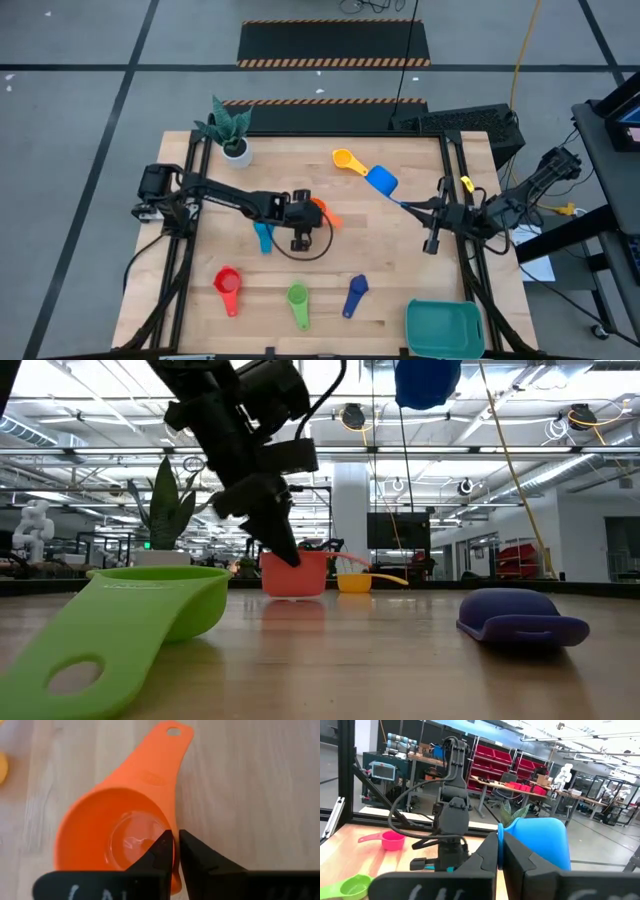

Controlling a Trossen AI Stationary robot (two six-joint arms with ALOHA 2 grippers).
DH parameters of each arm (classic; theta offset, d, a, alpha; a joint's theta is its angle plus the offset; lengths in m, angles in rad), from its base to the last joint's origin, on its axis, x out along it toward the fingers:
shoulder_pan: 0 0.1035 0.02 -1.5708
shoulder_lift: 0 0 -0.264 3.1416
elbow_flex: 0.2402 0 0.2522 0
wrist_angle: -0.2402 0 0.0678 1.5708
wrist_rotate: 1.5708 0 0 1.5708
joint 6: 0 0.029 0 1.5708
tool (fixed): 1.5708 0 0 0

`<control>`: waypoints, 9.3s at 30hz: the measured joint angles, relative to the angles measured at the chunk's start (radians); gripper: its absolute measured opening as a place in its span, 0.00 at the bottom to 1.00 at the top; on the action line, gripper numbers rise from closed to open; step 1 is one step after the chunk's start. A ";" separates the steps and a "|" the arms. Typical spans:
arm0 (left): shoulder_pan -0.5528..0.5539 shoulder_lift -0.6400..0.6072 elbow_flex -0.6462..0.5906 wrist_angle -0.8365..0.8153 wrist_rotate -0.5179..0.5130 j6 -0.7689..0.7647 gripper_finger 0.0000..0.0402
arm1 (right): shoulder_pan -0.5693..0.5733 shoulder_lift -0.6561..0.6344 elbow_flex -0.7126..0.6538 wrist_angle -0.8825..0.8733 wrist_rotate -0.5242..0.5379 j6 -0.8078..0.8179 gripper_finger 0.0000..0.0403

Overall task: Nest measuring cups in basket
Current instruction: Stack the blue measuring cup on top of the orange measuring cup

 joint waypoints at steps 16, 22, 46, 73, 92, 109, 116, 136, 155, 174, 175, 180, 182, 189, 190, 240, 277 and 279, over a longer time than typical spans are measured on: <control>-0.004 -0.001 0.040 0.030 -0.061 -0.273 0.09 | 0.000 0.000 -0.022 0.017 0.000 0.033 0.00; -0.009 -0.001 0.023 0.032 -0.062 -0.283 0.07 | 0.000 0.002 -0.022 0.016 0.000 0.075 0.00; -0.019 -0.168 0.015 0.020 -0.064 -0.247 0.42 | -0.008 0.140 -0.023 0.152 -0.008 0.159 0.00; 0.274 -0.151 -0.227 0.307 -0.076 0.334 0.42 | -0.052 0.246 -0.023 0.300 -0.033 0.108 0.00; 0.219 -0.097 -0.224 0.227 0.031 0.273 0.42 | -0.050 0.246 -0.023 0.292 -0.032 0.101 0.00; 0.093 -0.313 -0.217 0.164 -0.104 0.152 0.42 | -0.107 0.364 -0.022 0.391 -0.067 0.237 0.00; 0.102 -0.219 -0.215 0.361 -0.105 0.199 0.42 | -0.118 0.403 -0.022 0.523 -0.170 0.238 0.00; 0.125 0.062 0.054 0.185 -0.127 0.162 0.42 | 0.023 0.253 -0.022 0.503 -0.158 0.124 0.00; 0.144 0.051 0.058 0.059 -0.150 0.113 0.42 | 0.042 0.251 -0.022 0.477 -0.158 0.151 0.00; 0.113 0.017 0.057 -0.069 0.081 0.069 0.42 | 0.090 0.234 -0.022 0.481 -0.160 0.132 0.00; 0.107 0.007 0.057 -0.079 0.093 0.062 0.42 | 0.090 0.234 -0.022 0.480 -0.159 0.132 0.00; 0.072 -0.070 0.057 -0.142 0.106 0.048 0.42 | 0.090 0.236 -0.022 0.472 -0.158 0.156 0.00; 0.058 -0.104 0.057 -0.167 0.105 0.042 0.42 | 0.090 0.236 -0.022 0.459 -0.158 0.158 0.00; -0.007 -0.225 0.057 -0.141 0.039 0.093 0.42 | 0.066 0.262 -0.022 0.443 -0.162 0.222 0.00; -0.022 -0.239 0.058 -0.119 0.009 0.113 0.42 | 0.063 0.269 -0.022 0.448 -0.163 0.235 0.00; -0.220 0.000 0.057 0.681 -0.523 1.221 0.42 | -0.182 0.427 -0.433 1.220 -0.271 0.692 0.00; -0.158 0.000 0.057 0.583 -0.340 1.182 0.02 | -0.184 0.429 -0.431 1.198 -0.265 0.723 0.14; -0.155 -0.001 0.057 0.583 -0.348 1.178 0.02 | -0.184 0.423 -0.431 1.198 -0.268 0.709 0.23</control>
